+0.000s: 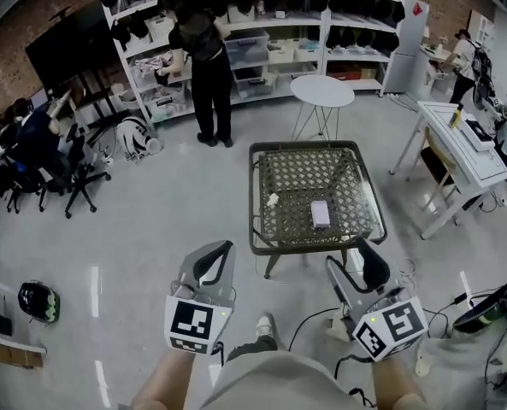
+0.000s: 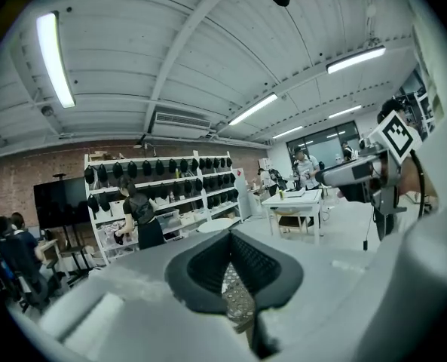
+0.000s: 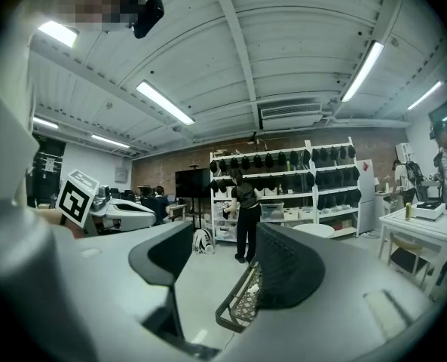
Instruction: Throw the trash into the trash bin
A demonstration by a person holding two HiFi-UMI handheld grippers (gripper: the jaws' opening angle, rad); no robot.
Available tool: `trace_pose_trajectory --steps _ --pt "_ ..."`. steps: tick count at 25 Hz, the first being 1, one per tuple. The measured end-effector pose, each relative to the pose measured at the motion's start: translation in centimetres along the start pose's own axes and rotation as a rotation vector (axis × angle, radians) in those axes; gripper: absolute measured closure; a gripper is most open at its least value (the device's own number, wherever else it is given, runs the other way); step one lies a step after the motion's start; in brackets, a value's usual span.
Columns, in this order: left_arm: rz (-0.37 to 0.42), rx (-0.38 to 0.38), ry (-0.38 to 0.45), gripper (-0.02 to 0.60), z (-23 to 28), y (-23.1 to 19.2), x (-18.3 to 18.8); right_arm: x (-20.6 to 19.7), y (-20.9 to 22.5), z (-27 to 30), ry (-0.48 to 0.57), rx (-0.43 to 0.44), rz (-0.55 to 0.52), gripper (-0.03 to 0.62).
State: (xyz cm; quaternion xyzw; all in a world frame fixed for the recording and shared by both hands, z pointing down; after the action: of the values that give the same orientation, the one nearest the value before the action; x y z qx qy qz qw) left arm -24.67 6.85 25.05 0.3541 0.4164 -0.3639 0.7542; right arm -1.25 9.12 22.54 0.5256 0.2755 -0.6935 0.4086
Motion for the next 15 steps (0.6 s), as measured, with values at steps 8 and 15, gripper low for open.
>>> trace_pose_trajectory --steps 8,15 --pt "0.012 -0.056 0.000 0.578 7.3 -7.1 1.3 3.5 2.0 9.2 0.000 -0.045 0.003 0.326" --pt "0.035 -0.060 0.018 0.578 11.1 -8.8 3.0 4.5 5.2 12.6 0.006 -0.076 0.008 0.326"
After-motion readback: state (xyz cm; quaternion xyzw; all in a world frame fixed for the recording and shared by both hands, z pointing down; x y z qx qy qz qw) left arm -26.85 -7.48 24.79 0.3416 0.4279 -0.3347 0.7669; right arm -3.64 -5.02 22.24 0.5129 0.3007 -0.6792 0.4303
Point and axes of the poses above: the fingertips, and each gripper's own axes: z forward along the fingers, y to its right, x out of its top, the point moved 4 cm from there along -z, backward along the fingers, and after that the axes turned 13 degrees about -y, right-handed, at the moved point
